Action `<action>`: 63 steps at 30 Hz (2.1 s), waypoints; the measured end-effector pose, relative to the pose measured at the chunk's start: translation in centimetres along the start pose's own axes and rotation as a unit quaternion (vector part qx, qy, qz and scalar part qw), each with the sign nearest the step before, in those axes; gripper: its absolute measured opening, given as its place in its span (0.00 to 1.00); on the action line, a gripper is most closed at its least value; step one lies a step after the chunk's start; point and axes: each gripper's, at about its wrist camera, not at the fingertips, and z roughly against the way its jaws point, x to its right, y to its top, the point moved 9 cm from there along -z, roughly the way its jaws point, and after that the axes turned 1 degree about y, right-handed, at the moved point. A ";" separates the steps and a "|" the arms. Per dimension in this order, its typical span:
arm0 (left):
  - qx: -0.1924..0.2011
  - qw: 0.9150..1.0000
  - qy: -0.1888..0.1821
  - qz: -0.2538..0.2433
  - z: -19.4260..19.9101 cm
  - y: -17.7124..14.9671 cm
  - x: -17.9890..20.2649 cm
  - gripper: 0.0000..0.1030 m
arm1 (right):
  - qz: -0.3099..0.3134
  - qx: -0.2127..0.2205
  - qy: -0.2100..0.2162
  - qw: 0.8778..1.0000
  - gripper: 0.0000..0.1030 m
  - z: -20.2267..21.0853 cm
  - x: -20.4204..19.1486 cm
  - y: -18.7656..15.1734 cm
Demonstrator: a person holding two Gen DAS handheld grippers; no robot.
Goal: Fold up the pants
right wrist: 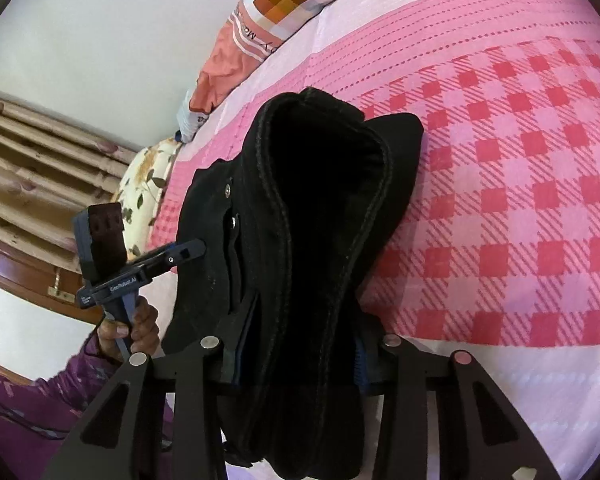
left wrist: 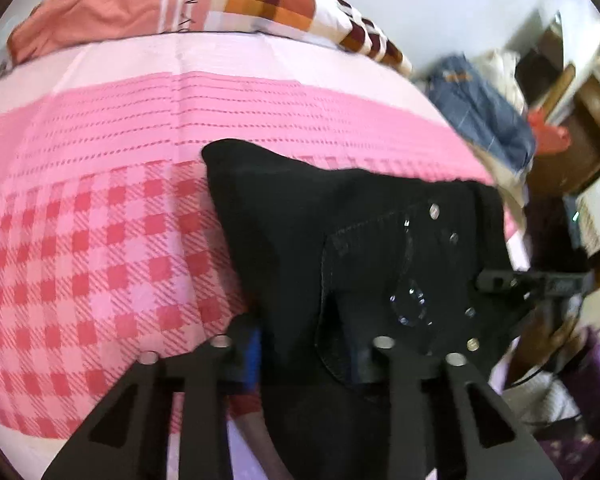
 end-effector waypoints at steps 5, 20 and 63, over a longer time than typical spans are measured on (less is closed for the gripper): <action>-0.012 1.000 -0.008 0.006 0.1 -0.1 -0.5 0.39 | -0.007 0.002 0.003 1.000 0.40 0.0 0.2 0.1; -0.091 0.979 -0.165 0.073 0.1 -1.6 -0.7 0.49 | -0.005 0.004 0.010 1.000 0.41 0.1 0.1 0.1; 0.071 0.992 0.109 -0.006 9.4 -0.7 -4.6 0.16 | -0.017 0.013 0.078 0.997 0.28 -6.4 -10.2 2.5</action>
